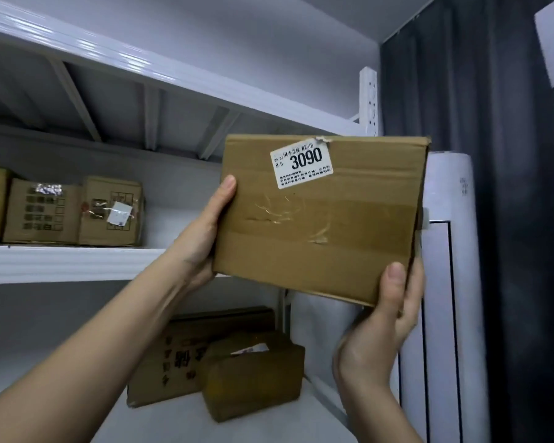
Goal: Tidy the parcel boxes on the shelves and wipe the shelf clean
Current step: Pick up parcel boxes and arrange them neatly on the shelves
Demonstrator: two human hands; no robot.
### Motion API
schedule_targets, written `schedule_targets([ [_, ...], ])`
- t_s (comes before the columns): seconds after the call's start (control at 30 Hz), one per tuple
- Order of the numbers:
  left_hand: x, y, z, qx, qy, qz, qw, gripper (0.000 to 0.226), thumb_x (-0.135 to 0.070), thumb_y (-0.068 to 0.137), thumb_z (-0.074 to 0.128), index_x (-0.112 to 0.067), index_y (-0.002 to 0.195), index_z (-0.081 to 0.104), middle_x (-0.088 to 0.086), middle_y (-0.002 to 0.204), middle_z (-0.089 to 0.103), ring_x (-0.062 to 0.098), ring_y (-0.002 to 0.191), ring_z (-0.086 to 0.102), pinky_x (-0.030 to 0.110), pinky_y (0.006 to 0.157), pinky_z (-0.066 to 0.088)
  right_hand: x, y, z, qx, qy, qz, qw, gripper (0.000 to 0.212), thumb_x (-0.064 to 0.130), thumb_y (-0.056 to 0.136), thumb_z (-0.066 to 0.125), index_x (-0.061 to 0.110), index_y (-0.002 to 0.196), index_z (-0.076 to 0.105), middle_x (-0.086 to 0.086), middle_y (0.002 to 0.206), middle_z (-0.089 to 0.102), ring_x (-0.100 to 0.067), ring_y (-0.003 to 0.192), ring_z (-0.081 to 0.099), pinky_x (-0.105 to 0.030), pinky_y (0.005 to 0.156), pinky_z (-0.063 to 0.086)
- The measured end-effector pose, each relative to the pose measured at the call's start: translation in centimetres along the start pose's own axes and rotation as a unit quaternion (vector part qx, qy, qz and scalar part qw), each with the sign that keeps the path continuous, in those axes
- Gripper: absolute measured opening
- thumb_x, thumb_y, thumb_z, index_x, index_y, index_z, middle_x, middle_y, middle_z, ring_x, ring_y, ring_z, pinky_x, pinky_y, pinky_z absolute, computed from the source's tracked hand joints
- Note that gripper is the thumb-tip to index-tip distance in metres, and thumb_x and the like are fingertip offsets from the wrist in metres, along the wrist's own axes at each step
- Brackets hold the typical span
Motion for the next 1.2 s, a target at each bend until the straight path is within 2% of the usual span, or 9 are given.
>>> schedule_targets([
  [0.2,-3.6,1.7,-4.5,-0.052,0.026,0.055,0.997,0.038,-0.052,0.094,0.04,-0.028,0.103,0.068,-0.004,0.097,0.074,0.012,0.085,0.071,0.031,0.066,0.058,-4.2,1.4,6.2,0.057,-0.01,0.041,0.997,0.037,0.072,0.071,0.048,0.066,0.108,0.045,0.028,0.134,0.047,0.003,0.13,0.041,-0.027,0.109,0.035],
  [0.33,-4.0,2.8,-8.2,-0.087,0.062,0.061,0.992,0.044,-0.055,0.087,0.054,-0.028,0.12,0.063,-0.004,0.11,0.071,0.014,0.098,0.069,0.037,0.081,0.056,-7.7,1.9,9.9,0.121,-0.01,0.063,0.991,0.034,0.071,0.077,0.047,0.06,0.109,0.045,0.025,0.134,0.045,0.009,0.126,0.041,-0.014,0.101,0.032],
  [0.43,-3.7,3.4,-10.6,-0.114,0.085,0.066,0.988,0.056,-0.056,0.081,0.062,-0.032,0.13,0.054,-0.007,0.116,0.069,0.013,0.104,0.067,0.036,0.081,0.055,-10.4,2.1,11.8,0.163,-0.023,0.088,0.982,0.022,0.054,0.093,0.042,0.054,0.115,0.04,0.03,0.124,0.038,0.032,0.104,0.035,0.003,0.086,0.029],
  [0.5,-3.5,3.6,-12.2,-0.136,0.097,0.075,0.983,0.047,-0.05,0.086,0.06,-0.034,0.129,0.052,-0.009,0.114,0.07,0.011,0.101,0.068,0.034,0.077,0.055,-12.4,2.1,12.7,0.19,-0.05,0.102,0.975,0.03,0.044,0.097,0.038,0.046,0.127,0.039,0.029,0.121,0.036,0.032,0.098,0.035,0.009,0.078,0.027],
  [0.67,-2.7,4.7,-15.4,-0.186,0.148,0.091,0.967,0.037,-0.038,0.086,0.065,-0.035,0.12,0.052,-0.01,0.111,0.068,0.008,0.096,0.066,0.029,0.074,0.052,-16.5,2.2,14.6,0.257,-0.12,0.127,0.951,0.048,0.042,0.099,0.036,0.023,0.143,0.039,0.014,0.136,0.04,0.006,0.117,0.04,-0.01,0.095,0.029],
  [0.87,-2.3,7.3,-17.7,-0.19,0.263,0.086,0.942,0.074,-0.048,0.076,0.074,-0.038,0.14,0.039,-0.009,0.126,0.059,0.011,0.11,0.06,0.033,0.095,0.049,-21.2,3.0,15.0,0.295,-0.252,0.136,0.911,0.063,0.06,0.095,0.031,0.022,0.145,0.039,0.004,0.147,0.044,-0.017,0.136,0.039,-0.042,0.114,0.031],
  [0.97,-1.7,8.3,-18.5,-0.17,0.303,0.062,0.936,0.081,-0.047,0.08,0.07,-0.035,0.148,0.026,-0.008,0.133,0.055,0.013,0.117,0.056,0.037,0.104,0.044,-21.8,3.7,15.8,0.333,-0.306,0.111,0.885,0.054,0.05,0.1,0.028,0.017,0.139,0.044,-0.002,0.139,0.051,-0.022,0.128,0.046,-0.036,0.105,0.036],
  [1.13,-0.9,9.8,-20.5,-0.167,0.387,-0.003,0.907,0.128,-0.082,0.044,0.069,-0.031,0.15,0.018,-0.003,0.139,0.05,0.019,0.121,0.053,0.04,0.106,0.041,-24.5,5.2,16.8,0.383,-0.42,0.129,0.812,0.059,0.054,0.099,0.023,0.015,0.137,0.046,-0.008,0.138,0.051,-0.028,0.126,0.046,-0.042,0.104,0.037],
  [1.2,-0.3,9.9,-20.9,-0.167,0.394,-0.047,0.903,0.115,-0.075,0.061,0.066,-0.022,0.15,0.017,-0.001,0.141,0.046,0.019,0.12,0.052,0.036,0.105,0.04,-25.2,5.8,17.2,0.39,-0.449,0.127,0.794,0.06,0.055,0.099,0.022,0.017,0.14,0.045,-0.008,0.142,0.049,-0.03,0.129,0.044,-0.042,0.106,0.035],
])
Point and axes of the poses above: each hand's wrist, its own y-axis towards the middle knuckle, its own z-axis out of the palm, x = y × z, the point moved 9 cm from there along y, towards the middle knuckle
